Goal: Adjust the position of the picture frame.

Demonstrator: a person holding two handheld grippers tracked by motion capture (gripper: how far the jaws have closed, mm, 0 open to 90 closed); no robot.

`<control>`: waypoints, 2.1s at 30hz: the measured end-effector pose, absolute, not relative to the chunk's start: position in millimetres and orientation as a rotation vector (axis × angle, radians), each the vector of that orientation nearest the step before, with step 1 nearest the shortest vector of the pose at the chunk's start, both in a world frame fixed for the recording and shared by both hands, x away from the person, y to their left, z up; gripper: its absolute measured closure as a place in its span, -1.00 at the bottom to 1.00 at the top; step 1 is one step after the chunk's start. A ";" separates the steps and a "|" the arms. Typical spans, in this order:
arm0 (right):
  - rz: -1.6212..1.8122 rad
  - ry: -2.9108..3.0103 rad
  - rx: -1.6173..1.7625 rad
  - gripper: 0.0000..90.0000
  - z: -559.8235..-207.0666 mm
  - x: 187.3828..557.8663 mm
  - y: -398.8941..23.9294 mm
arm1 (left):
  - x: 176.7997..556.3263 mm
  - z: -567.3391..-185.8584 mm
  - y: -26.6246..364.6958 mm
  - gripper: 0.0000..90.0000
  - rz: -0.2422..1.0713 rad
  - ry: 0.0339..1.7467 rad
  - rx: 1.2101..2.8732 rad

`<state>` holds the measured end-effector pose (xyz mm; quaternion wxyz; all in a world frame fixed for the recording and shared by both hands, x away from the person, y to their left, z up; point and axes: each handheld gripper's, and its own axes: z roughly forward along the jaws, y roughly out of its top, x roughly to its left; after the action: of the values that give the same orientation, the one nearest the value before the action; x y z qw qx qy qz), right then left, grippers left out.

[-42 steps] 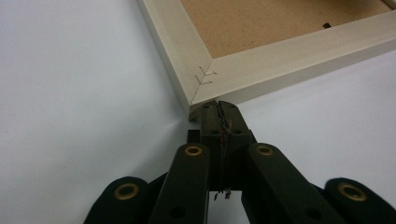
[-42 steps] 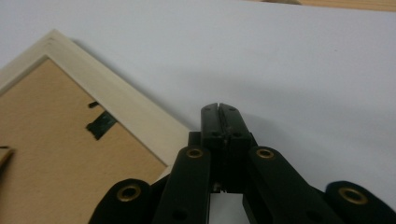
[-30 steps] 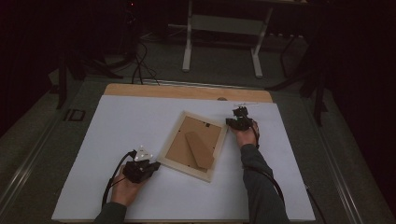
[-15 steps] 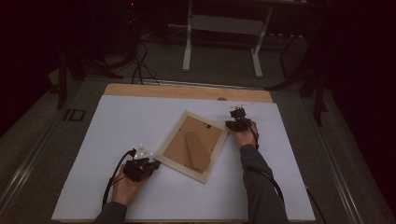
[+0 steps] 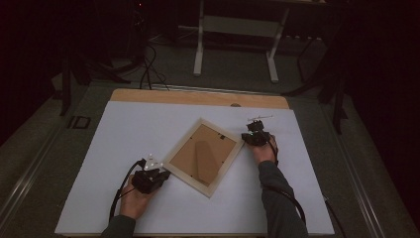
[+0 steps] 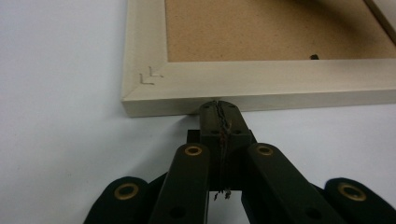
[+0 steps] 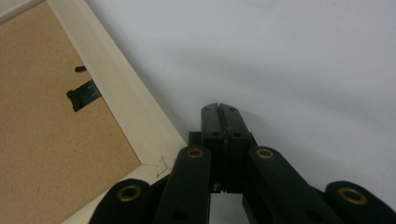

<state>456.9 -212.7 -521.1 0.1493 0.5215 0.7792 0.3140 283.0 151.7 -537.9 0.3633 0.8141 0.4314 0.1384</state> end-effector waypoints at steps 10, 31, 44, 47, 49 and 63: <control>0.901 2.246 1.490 1.00 -522.7 449.0 -215.3 | 282.6 -537.8 151.0 1.00 0.361 1.116 2.096; 0.957 2.242 1.488 1.00 -527.3 438.0 -225.8 | 283.8 -536.9 150.2 1.00 0.346 1.152 2.084; 1.001 2.276 1.481 1.00 -528.1 431.8 -234.3 | 291.4 -535.4 144.1 1.00 0.350 1.251 2.044; 0.995 2.288 1.463 1.00 -527.7 428.9 -235.9 | 292.2 -534.8 140.4 1.00 0.380 1.253 2.055; 0.995 2.290 1.459 1.00 -527.7 427.9 -236.3 | 292.3 -534.8 139.4 1.00 0.386 1.255 2.057; 0.985 2.308 1.425 1.00 -527.7 415.5 -234.9 | 288.4 -533.7 133.0 1.00 0.401 1.247 2.078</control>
<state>415.5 -234.9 -527.7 0.1278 0.4897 0.7932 0.3386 288.4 133.0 -533.7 0.3360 0.7967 0.4782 0.1538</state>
